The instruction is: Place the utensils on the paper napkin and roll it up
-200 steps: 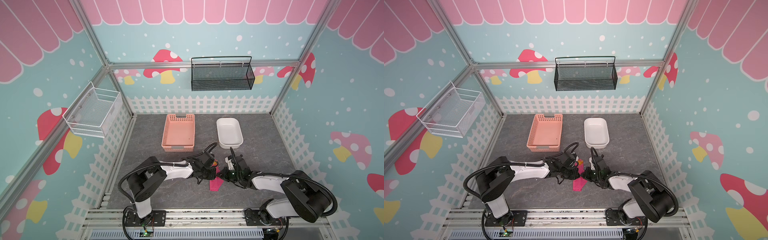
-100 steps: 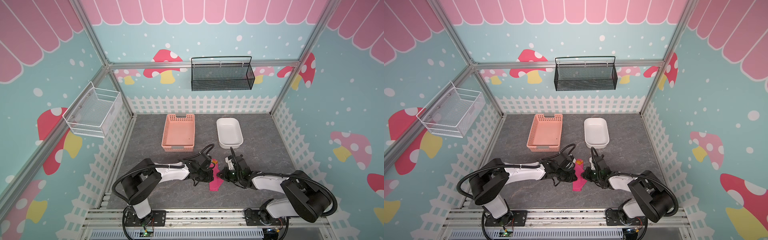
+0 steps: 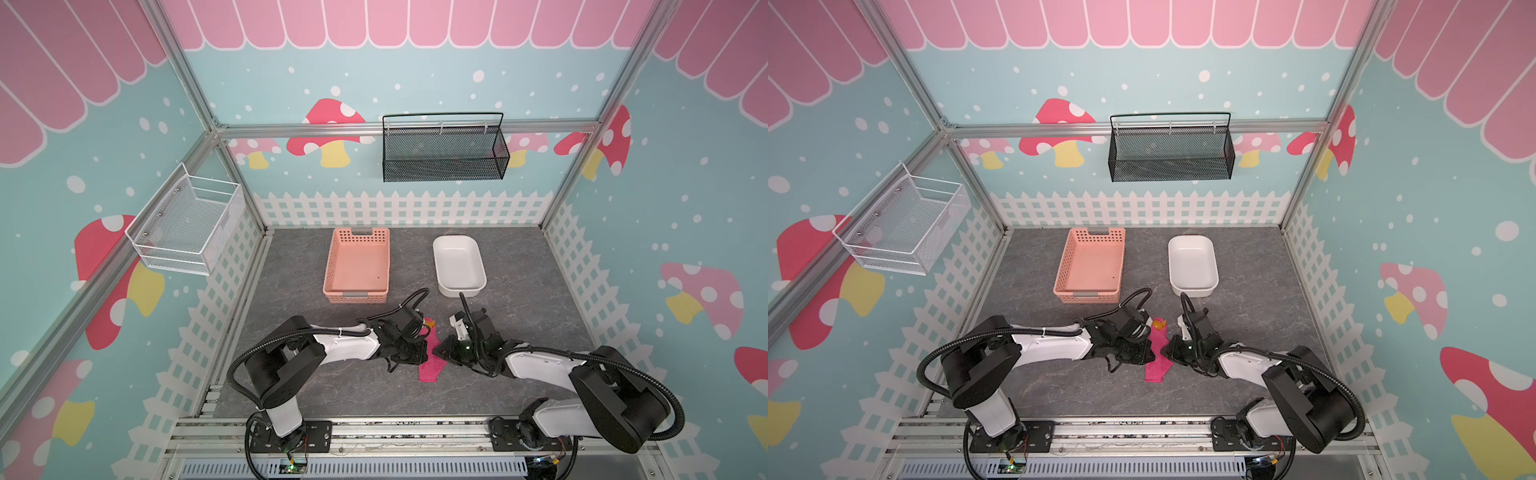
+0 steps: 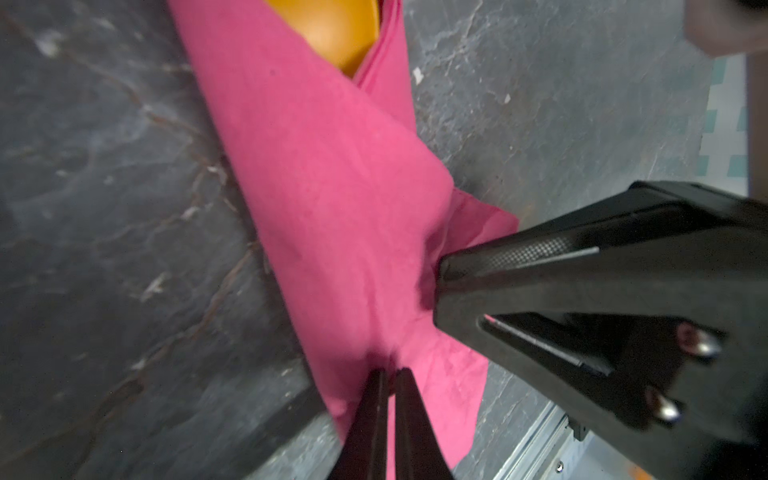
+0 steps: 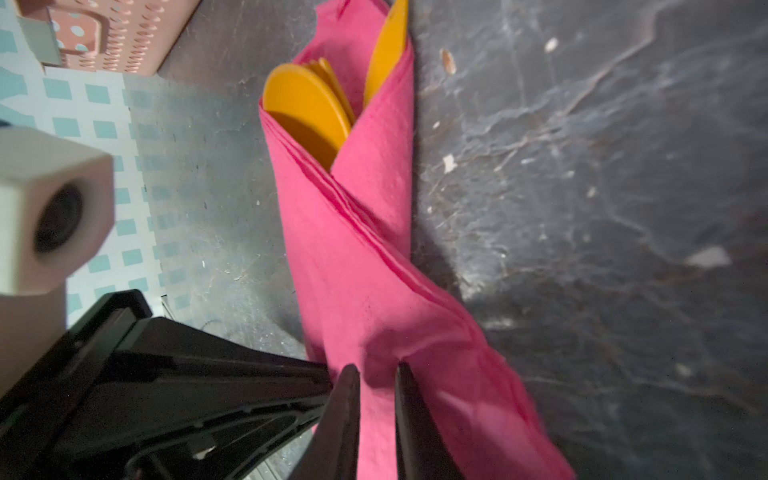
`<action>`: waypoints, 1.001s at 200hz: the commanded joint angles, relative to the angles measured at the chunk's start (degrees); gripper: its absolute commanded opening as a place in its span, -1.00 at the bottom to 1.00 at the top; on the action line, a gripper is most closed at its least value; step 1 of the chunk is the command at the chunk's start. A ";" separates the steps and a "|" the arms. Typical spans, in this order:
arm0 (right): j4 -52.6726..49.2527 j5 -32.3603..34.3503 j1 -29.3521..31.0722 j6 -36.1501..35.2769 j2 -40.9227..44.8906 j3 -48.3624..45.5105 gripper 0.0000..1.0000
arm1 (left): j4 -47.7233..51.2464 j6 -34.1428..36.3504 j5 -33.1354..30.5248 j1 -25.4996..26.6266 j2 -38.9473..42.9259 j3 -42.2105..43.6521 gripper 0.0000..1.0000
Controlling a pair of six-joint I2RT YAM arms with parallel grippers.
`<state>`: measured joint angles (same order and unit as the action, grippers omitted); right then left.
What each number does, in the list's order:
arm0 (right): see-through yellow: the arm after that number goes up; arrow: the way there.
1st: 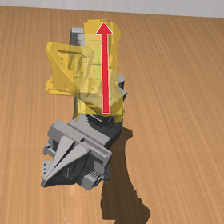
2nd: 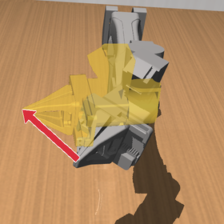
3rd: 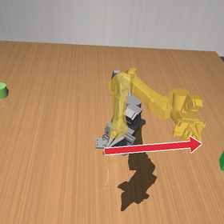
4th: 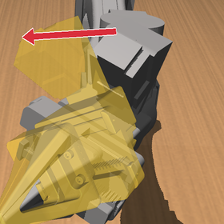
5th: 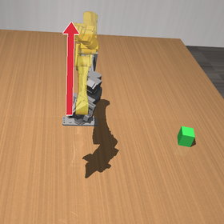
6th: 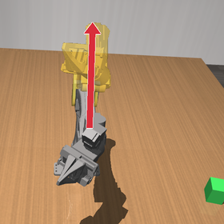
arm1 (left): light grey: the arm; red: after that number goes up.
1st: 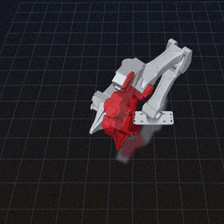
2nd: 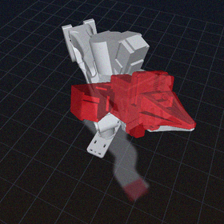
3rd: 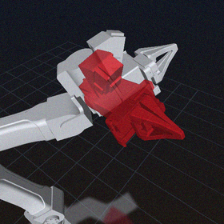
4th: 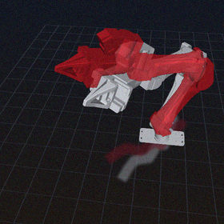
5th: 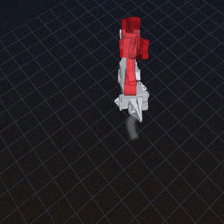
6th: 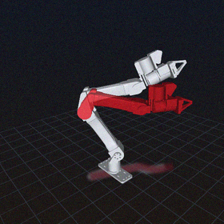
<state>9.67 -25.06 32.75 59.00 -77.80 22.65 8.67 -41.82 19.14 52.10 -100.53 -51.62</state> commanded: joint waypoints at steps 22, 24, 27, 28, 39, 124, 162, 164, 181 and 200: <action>-1.78 -2.40 1.11 -0.29 0.62 1.34 -0.51 | 2.53 -0.54 -0.77 -0.16 -2.83 0.99 -0.79; -1.88 -2.44 1.09 -0.36 0.52 1.36 -0.50 | 2.57 -0.54 -0.83 -0.15 -2.83 0.99 -0.79; -1.85 -2.46 1.09 -0.30 0.34 1.28 -0.49 | 2.52 -0.54 -0.79 -0.16 -2.83 0.99 -0.79; -1.90 -2.46 1.09 -0.30 0.36 1.26 -0.49 | 2.55 -0.54 -0.78 -0.16 -2.83 0.99 -0.79; -1.89 -2.76 1.14 -0.47 -0.38 1.42 -0.44 | 2.58 -0.57 -0.77 -0.19 -2.83 1.06 -0.79; -2.20 -3.66 1.30 -2.14 -5.33 0.68 -0.46 | 2.63 -0.82 -1.03 -0.24 -2.39 0.73 -0.79; -3.74 -1.45 1.30 -2.29 -4.72 0.21 -0.66 | 2.53 -1.06 -2.50 -0.33 -0.44 1.08 -0.78; -3.71 -1.41 1.34 -2.24 -4.70 0.16 -0.67 | 2.53 -1.06 -2.59 -0.35 -0.25 1.08 -0.78; -3.07 -1.30 1.19 -2.05 -5.11 -0.40 -0.75 | 2.42 -1.10 -3.65 -0.50 1.29 1.33 -0.73; -1.55 -1.66 1.18 -1.29 -5.13 -1.15 -0.83 | 2.12 -1.28 -4.94 -0.77 3.81 1.68 -0.67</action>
<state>10.11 -28.16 33.50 57.10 -81.45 23.59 8.73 -42.24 18.37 51.88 -99.59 -51.42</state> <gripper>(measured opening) 0.102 0.153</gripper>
